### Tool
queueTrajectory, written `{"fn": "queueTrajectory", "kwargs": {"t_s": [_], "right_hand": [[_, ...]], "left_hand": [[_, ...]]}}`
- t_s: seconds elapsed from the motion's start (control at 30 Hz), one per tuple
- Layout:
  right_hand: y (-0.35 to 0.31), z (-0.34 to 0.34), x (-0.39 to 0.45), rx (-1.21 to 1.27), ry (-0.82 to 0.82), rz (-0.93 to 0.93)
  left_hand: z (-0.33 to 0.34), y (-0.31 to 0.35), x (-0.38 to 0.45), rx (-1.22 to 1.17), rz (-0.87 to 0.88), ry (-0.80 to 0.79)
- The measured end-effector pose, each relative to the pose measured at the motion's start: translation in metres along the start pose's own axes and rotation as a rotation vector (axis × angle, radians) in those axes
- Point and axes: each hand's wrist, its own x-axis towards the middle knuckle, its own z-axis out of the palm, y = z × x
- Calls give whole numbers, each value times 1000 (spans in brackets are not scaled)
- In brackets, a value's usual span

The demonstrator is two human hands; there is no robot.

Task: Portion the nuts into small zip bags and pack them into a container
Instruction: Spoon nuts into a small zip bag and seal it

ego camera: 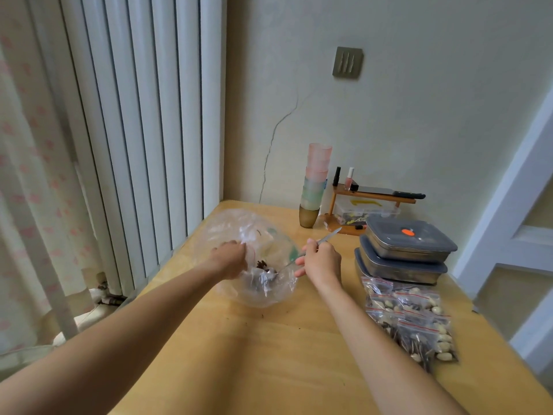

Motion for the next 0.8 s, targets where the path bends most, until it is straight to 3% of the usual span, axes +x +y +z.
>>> {"fn": "queueTrajectory", "kwargs": {"t_s": [0.07, 0.13, 0.33, 0.6, 0.8], "right_hand": [[-3, 2, -2, -19, -11, -44], [-5, 5, -3, -68, -9, -119], [-14, 11, -7, -192, 28, -320], [-18, 13, -9, -191, -13, -284], [-15, 13, -10, -132, -44, -191]], "left_hand": [[11, -6, 0, 71, -11, -170], [23, -9, -1, 69, -31, -196], [37, -17, -3, -61, -111, -53], [15, 1, -5, -538, -173, 272], [-2, 18, -8, -610, -76, 457]]}}
